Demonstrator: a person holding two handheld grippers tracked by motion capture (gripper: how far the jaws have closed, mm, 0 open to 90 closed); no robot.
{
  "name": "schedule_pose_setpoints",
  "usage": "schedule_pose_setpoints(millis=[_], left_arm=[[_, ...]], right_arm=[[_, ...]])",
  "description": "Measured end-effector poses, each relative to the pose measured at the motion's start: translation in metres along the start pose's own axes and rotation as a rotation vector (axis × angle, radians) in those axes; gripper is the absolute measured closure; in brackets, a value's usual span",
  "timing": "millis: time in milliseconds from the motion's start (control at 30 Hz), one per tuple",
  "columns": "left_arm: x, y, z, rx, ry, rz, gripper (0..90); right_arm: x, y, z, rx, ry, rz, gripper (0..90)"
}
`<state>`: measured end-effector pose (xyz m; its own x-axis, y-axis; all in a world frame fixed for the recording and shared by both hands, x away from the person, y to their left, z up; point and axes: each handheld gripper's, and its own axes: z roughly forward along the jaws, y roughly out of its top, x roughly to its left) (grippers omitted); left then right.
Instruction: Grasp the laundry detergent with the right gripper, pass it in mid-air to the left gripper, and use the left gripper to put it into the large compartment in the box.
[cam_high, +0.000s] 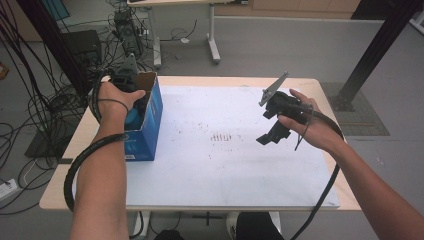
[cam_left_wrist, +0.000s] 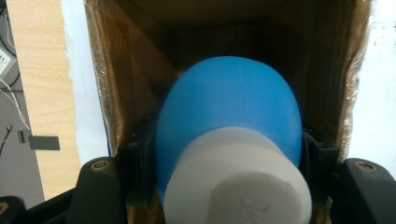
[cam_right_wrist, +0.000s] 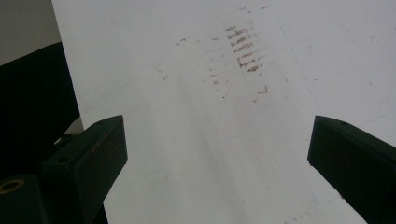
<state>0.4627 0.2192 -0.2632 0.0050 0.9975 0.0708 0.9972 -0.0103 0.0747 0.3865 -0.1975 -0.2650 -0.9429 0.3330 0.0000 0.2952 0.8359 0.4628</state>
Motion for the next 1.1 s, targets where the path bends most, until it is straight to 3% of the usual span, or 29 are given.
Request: schedule_pose_setpoints(millis=[1100], left_arm=[[0.0038,0.0009,0.0085,-0.008,-0.009,-0.003,36.6]], right_arm=[[-0.0038,-0.0077,-0.0030,-0.001,-0.007,0.018,4.7]])
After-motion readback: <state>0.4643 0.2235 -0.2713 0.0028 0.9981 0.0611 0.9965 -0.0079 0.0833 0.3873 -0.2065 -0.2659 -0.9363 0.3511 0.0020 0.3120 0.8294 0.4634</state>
